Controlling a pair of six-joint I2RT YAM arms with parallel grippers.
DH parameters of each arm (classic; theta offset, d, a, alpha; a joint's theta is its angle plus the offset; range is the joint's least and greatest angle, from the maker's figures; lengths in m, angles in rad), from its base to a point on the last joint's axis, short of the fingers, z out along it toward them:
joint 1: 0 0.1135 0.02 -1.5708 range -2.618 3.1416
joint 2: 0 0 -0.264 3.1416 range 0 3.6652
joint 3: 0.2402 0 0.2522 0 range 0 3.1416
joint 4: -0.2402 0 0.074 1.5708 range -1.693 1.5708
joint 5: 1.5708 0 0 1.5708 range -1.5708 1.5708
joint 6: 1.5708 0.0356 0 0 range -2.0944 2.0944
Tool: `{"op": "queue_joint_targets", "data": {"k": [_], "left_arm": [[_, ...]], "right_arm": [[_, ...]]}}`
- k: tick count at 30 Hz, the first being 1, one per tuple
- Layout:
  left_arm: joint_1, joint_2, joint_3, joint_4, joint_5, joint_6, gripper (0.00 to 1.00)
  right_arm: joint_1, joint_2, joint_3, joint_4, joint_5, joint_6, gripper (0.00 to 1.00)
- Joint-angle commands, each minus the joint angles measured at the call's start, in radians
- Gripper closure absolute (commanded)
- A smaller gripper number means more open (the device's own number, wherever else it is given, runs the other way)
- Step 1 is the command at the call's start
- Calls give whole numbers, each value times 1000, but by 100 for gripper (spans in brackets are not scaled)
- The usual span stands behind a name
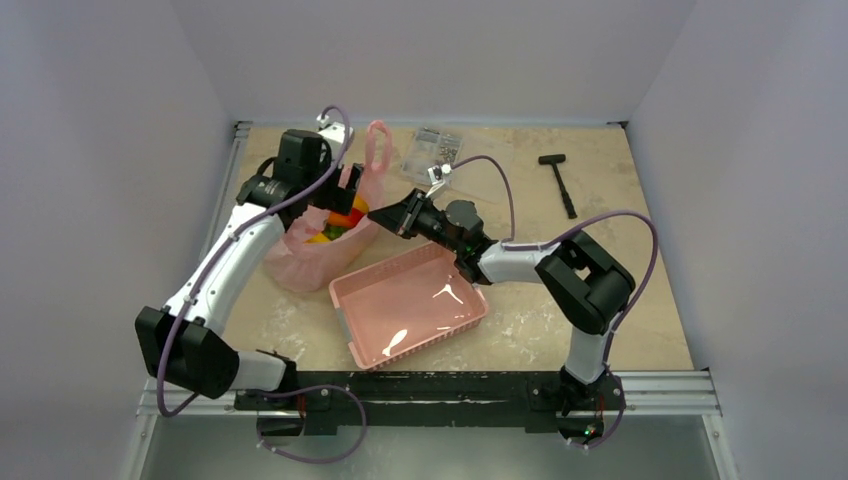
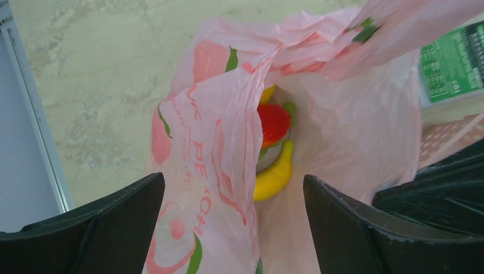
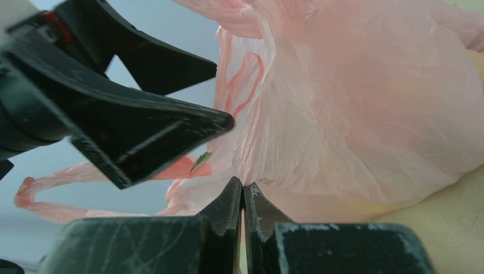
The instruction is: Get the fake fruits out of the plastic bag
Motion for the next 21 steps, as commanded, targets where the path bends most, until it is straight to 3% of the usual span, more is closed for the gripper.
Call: {"op": "queue_joint_targets", "data": {"k": [1,5,7,8,9,10,12,16,19,21], "left_arm": [[0,41,-35,17,-60,40,11],[8,109,-25,-8,-107,69,26],[39,143,4,-48,-61,34,51],[64,154,19,-61,-37,14,73],[76,148,25,-60,-53,1,88],[84,131,23,-33,-71,3,94],[106,96,41,24,-84,34,100],[154,124,202,8,-12,135,100],[171,184,327,-100,73,169,100],[175,193,323,-117,76,168,100]], "right_arm": [[10,-54,17,-11,29,-54,100],[18,-58,30,-29,40,-77,100],[23,-60,37,-41,53,-100,100],[30,-66,40,-58,66,-121,100],[39,-74,41,-76,96,-145,100],[50,-82,36,-94,128,-171,100],[75,-95,6,-115,207,-183,100],[115,-110,-95,-114,386,-91,100],[142,-96,-103,-159,457,-51,100],[147,-95,-104,-203,490,-37,100]]}}
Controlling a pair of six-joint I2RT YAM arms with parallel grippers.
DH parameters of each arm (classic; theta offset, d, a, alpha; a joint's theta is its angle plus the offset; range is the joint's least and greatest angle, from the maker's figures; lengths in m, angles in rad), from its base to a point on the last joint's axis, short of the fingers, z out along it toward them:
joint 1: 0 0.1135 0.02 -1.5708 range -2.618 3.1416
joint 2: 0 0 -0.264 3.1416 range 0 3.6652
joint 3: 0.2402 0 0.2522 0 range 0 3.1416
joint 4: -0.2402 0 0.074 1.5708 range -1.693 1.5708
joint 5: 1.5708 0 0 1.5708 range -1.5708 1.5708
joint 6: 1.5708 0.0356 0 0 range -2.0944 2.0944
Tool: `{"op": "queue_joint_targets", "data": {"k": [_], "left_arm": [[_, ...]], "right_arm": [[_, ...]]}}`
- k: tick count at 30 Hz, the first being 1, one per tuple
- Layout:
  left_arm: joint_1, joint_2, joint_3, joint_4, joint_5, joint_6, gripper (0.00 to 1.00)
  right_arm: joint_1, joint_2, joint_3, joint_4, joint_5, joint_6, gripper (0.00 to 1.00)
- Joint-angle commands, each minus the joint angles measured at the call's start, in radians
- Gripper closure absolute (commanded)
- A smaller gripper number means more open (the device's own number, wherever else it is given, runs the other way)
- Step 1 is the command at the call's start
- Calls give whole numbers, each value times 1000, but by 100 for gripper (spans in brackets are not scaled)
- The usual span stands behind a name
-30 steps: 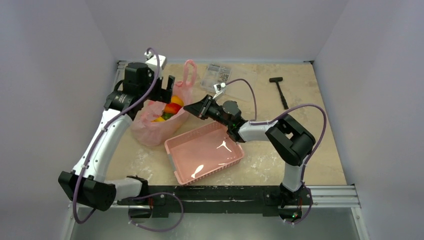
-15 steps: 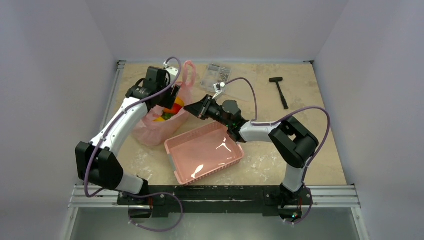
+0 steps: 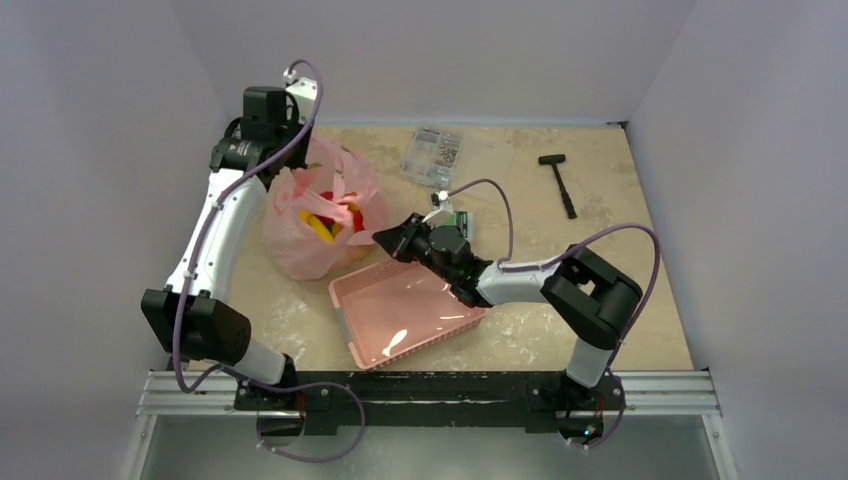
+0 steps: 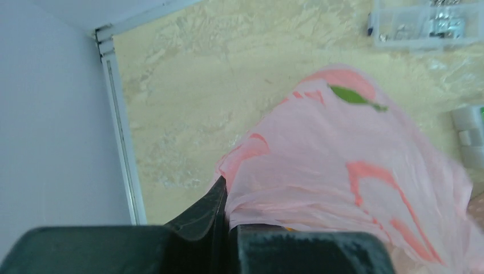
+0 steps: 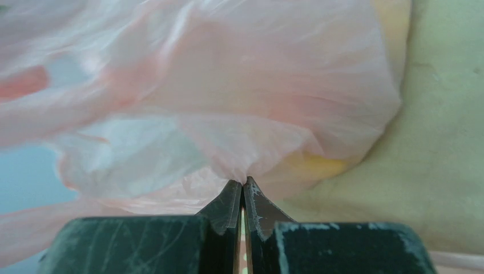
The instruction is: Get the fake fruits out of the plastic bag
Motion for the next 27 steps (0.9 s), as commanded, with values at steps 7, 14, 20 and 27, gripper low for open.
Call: {"op": "queue_joint_targets", "data": {"k": [7,14,20,27], "left_arm": [[10,-41,-19,-43,110,-71,74],[6,-274,-174,-101,21,-286,1],[5,-528,-322,-123,-13,-422,0],[4,-662,-444,-135,45,-477,0]], "right_arm": [[12,34,50,-23,46,-59,100],[12,6,142,-188,64,-201,74],[15,-60,212,-397,101,-387,43],[26,-96,292,-504,165,-710,13]]}}
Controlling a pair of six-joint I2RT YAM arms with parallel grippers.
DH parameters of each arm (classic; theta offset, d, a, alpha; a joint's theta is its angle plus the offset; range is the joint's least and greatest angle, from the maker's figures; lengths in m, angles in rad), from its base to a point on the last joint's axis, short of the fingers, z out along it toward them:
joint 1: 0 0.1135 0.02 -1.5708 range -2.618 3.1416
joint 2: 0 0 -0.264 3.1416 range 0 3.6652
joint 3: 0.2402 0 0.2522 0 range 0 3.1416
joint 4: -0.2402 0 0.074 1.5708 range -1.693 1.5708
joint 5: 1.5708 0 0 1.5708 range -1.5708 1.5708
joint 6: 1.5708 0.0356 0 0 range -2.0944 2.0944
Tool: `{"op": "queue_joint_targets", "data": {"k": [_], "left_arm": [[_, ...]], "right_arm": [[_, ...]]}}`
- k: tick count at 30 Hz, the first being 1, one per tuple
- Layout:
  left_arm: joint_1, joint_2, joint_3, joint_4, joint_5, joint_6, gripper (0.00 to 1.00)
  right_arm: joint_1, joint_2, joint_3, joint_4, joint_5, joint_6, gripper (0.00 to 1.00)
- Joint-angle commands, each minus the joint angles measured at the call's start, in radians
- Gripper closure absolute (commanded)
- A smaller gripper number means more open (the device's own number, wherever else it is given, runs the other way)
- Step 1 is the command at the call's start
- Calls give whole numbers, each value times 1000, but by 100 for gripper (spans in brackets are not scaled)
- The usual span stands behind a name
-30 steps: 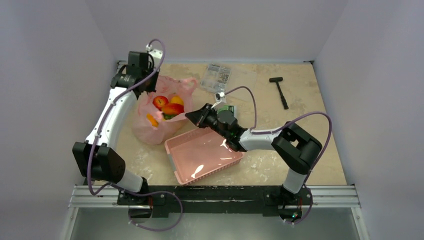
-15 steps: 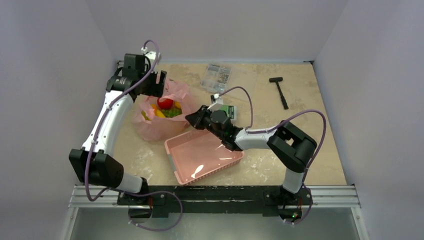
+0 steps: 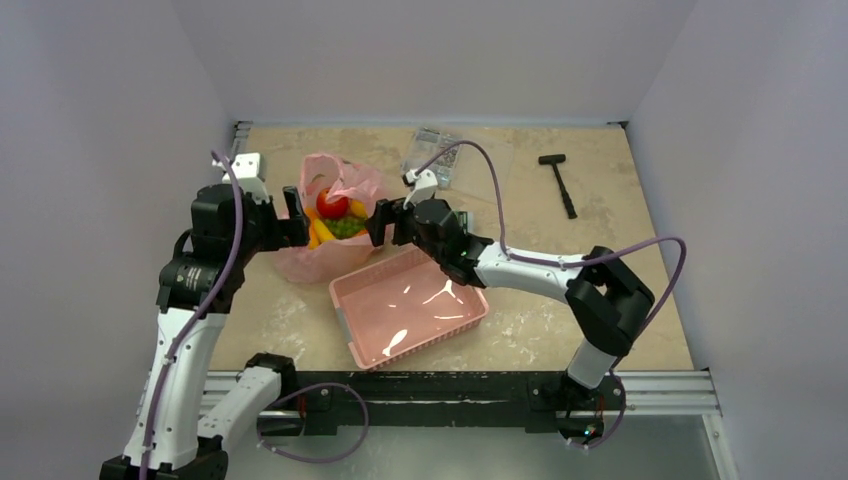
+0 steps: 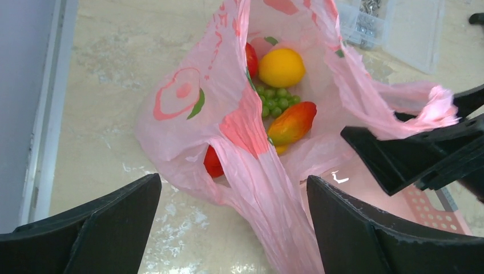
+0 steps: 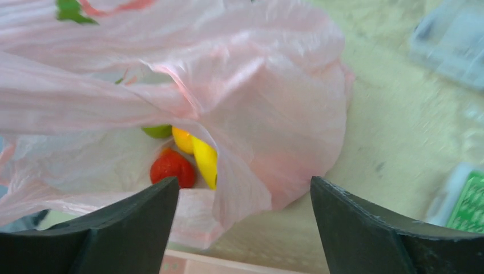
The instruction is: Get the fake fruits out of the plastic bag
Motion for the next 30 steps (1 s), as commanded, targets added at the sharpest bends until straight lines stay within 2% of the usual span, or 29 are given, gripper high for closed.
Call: {"op": "queue_joint_targets", "data": {"k": [1,4,9,11,12,14,15,16,19,22,24,27,29,30], "left_arm": [[-1,-20,-68,-23,21,-73,0],[-1,-58,-111,-4,56,-89,0],[-1,-76,-143,-24,29,-145,9],[-1,-86,-167,-17,17,-161,19],[0,-90,-180,-15,2,-170,25],[-1,-102,-200,-18,-34,-173,34],[-1,-111,-214,-13,-52,-170,43],[0,-123,-227,-7,-73,-168,57],[1,-152,-252,10,-127,-150,99],[1,-168,-259,16,-135,-117,100],[1,-176,-264,16,-116,-105,100],[1,-189,-279,24,-74,-115,100],[1,-189,-273,15,-27,-116,99],[1,-185,-264,2,-11,-117,85]], "right_arm": [[15,-35,110,-62,55,-308,11],[19,-16,169,-60,29,-430,7],[27,37,248,14,-34,-547,5],[26,63,274,52,-29,-527,8],[24,67,279,76,64,-494,21],[22,45,272,77,261,-409,76],[10,10,232,98,306,-319,98],[-23,-30,155,156,269,-226,100],[-172,-75,-26,372,0,64,100],[-225,-5,-3,414,-204,121,100],[-230,35,20,421,-286,140,100],[-230,36,10,398,-294,174,100],[-232,15,24,305,-284,173,100],[-232,-2,37,244,-278,148,95]]}}
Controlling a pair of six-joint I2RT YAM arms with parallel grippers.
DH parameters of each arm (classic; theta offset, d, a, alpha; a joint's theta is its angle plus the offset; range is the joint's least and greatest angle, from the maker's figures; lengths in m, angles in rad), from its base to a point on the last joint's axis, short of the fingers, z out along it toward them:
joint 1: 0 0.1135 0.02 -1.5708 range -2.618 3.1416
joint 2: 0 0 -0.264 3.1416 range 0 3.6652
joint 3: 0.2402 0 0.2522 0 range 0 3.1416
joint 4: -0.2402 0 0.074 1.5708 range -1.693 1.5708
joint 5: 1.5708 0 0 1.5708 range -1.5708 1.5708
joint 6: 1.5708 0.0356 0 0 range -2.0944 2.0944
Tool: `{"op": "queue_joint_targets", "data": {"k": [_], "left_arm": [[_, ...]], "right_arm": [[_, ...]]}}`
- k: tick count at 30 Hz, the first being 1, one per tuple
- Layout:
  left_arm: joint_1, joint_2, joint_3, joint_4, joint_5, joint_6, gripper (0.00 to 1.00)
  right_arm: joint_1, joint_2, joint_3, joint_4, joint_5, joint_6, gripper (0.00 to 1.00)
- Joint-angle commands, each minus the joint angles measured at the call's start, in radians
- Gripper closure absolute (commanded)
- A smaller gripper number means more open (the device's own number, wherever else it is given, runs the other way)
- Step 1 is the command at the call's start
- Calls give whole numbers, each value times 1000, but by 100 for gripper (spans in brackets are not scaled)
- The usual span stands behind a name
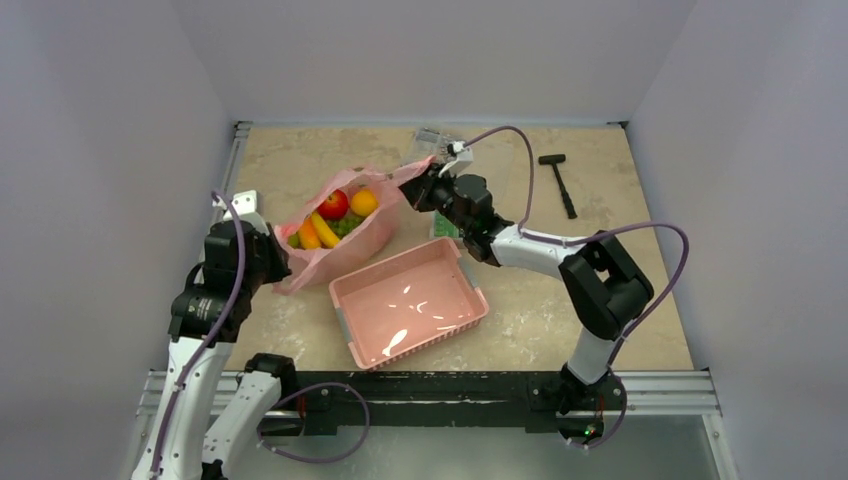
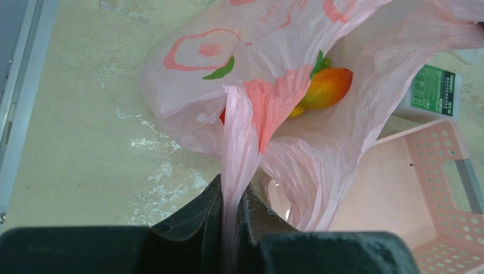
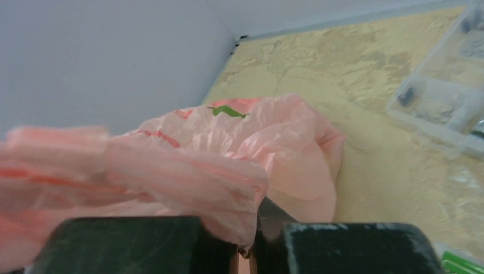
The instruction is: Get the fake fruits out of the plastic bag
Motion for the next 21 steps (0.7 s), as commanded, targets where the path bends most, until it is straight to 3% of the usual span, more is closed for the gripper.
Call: {"op": "queue_joint_targets", "data": {"k": [1,3,5,9,13,18,21], "left_arm": [[1,-1,15,1,86,16,73],[1,1,27,-14,122,28,63],[1,-1,26,-10,141,39,61],[1,-7,7,28,179,61,72],[1,-4,-23,55,212,62,78],[1,-2,-19,41,205,58,58],[1,-9,10,1,185,63,41]], "right_arm": [[18,-78,67,-153,-49,10,82],[25,-114,100,-327,-44,-50,63],[28,-173,95,-449,-29,-102,50],[52,-313,51,-639,26,-207,31],[87,-437,-25,-663,38,-236,18],[109,-463,-116,-508,-20,-113,10],[115,-421,-93,-446,-44,-180,7]]}}
